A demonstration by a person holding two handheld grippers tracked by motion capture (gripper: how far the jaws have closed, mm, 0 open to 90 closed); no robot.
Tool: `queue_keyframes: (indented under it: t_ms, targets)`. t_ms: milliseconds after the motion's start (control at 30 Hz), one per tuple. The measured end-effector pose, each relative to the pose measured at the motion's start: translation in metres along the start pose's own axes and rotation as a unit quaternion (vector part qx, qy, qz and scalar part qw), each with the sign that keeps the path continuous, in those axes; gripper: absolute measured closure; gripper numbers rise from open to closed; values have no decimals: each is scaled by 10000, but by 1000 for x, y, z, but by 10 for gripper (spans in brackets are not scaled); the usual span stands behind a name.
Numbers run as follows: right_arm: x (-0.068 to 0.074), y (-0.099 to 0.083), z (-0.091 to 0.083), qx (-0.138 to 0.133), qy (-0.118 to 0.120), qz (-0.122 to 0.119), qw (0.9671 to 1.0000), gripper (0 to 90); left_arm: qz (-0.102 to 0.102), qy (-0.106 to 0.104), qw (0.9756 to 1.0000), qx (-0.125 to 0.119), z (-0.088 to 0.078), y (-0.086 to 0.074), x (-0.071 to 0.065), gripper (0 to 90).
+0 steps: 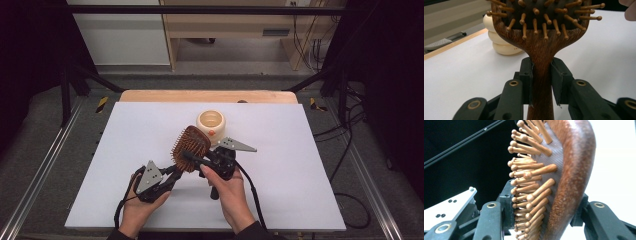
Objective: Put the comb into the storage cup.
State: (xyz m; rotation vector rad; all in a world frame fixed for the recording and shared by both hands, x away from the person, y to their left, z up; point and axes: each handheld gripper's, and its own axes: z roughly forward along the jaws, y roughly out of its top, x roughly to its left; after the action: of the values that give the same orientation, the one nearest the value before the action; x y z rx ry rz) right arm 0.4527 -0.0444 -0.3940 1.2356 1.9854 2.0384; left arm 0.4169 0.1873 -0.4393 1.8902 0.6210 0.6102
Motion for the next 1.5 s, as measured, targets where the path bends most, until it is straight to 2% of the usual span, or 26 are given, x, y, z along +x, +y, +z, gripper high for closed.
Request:
queue_keyframes:
  t_ms: [100, 267, 367, 400, 467, 533, 567, 633, 700, 800, 1133, 1233, 1500]
  targets:
    - [3, 4, 1, 19, -34, -47, 10000, 521, -47, 7, 10000, -68, -1, 1, 1, 707]
    - [-1, 20, -1, -63, -160, -106, 9998, 520, -218, 96, 9995, -219, -4, -1, 6, 524]
    - [-8, 36, -5, -136, -327, -117, 9993, 519, -360, 270, 9985, -315, -4, -1, 10, 369]
    - [-8, 36, -5, -136, -327, -117, 9993, 519, -393, 303, 9980, -382, -5, -1, 11, 369]
    - [-12, 44, -7, -152, -406, -129, 9990, 519, -452, 399, 9972, -450, -4, -2, 12, 298]
    - [-18, 54, -7, -145, -514, -101, 9985, 518, -536, 391, 9968, -444, -2, -3, 14, 184]
    - [-18, 54, -7, -145, -514, -101, 9985, 518, -600, 400, 9963, -459, -1, -4, 15, 184]
    - [-21, 60, -7, -149, -550, -37, 9984, 518, -706, 450, 9955, -447, 0, -5, 16, 93]
    - [-23, 66, -6, -131, -602, -46, 9981, 517, -773, 451, 9948, -477, 0, -5, 17, 46]
    - [-27, 74, -5, -159, -653, -20, 9977, 517, -785, 418, 9947, -518, -1, -6, 18, 35]
    - [-31, 101, -1, -269, -686, 125, 9972, 515, -942, 525, 9930, -489, -2, -10, 25, 28]
    - [-32, 105, 1, -321, -696, 157, 9969, 515, -992, 625, 9919, -488, -3, -12, 29, 28]
    - [-39, 116, 6, -359, -760, 233, 9962, 515, -1153, 723, 9893, -527, -5, -15, 36, 28]
